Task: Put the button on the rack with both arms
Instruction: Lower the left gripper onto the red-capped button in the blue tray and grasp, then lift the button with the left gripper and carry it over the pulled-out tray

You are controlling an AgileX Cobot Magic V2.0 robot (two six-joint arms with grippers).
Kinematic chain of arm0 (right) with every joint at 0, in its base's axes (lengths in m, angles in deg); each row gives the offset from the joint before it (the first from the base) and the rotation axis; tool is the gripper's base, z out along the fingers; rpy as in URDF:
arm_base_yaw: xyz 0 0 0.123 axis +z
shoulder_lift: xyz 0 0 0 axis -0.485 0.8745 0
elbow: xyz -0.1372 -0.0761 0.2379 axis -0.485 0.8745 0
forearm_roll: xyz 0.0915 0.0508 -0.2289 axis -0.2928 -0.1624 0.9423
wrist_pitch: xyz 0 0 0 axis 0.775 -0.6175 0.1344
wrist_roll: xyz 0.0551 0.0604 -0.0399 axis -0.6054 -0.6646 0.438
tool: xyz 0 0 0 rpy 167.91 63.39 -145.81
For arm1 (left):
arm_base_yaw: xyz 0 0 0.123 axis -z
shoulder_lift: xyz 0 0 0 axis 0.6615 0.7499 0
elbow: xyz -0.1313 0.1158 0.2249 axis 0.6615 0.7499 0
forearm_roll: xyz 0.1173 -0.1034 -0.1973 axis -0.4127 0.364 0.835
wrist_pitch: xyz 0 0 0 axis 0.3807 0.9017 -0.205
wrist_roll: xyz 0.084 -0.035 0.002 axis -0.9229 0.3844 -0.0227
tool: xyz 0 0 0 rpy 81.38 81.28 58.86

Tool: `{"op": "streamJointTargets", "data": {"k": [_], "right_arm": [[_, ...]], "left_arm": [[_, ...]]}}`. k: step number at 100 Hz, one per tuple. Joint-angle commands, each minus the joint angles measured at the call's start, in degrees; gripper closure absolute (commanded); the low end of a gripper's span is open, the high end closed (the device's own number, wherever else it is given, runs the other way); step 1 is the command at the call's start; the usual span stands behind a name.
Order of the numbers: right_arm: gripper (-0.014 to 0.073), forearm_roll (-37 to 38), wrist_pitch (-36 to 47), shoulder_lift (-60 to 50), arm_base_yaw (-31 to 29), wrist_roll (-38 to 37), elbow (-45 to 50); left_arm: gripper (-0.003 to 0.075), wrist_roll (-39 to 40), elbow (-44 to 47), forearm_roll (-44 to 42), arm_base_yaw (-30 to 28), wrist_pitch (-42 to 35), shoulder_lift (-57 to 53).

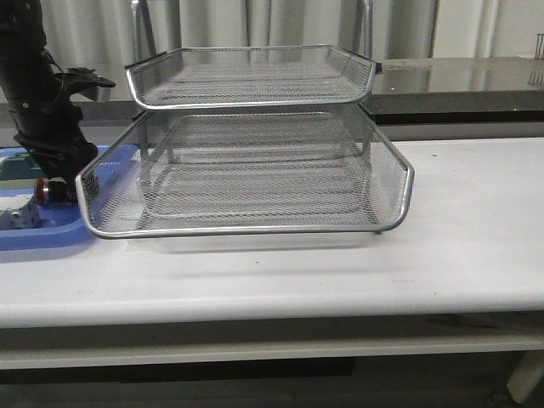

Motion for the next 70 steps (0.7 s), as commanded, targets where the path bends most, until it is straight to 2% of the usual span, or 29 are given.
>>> {"op": "streamJointTargets", "data": {"k": [1, 59, 64, 70], "right_arm": [[0.0661, 0.82, 3.39, -0.14, 0.04, 0.08, -2.07], [0.0661, 0.82, 3.34, -0.14, 0.04, 0.08, -2.07], [0.0661, 0.82, 3.34, -0.14, 0.04, 0.08, -2.07], [0.0661, 0.82, 3.34, -0.14, 0.04, 0.08, -2.07]], "left_arm": [[0.0208, -0.88, -1.94, 0.89, 0.42, -2.90, -3.58], [0.0211, -2.64, -1.83, 0.89, 0.31, -4.59, 1.04], [0.0233, -2.64, -1.96, 0.89, 0.31, -4.46, 1.04], [0.0310, -2.64, -2.47, 0.41, 0.31, -3.93, 1.04]]}}
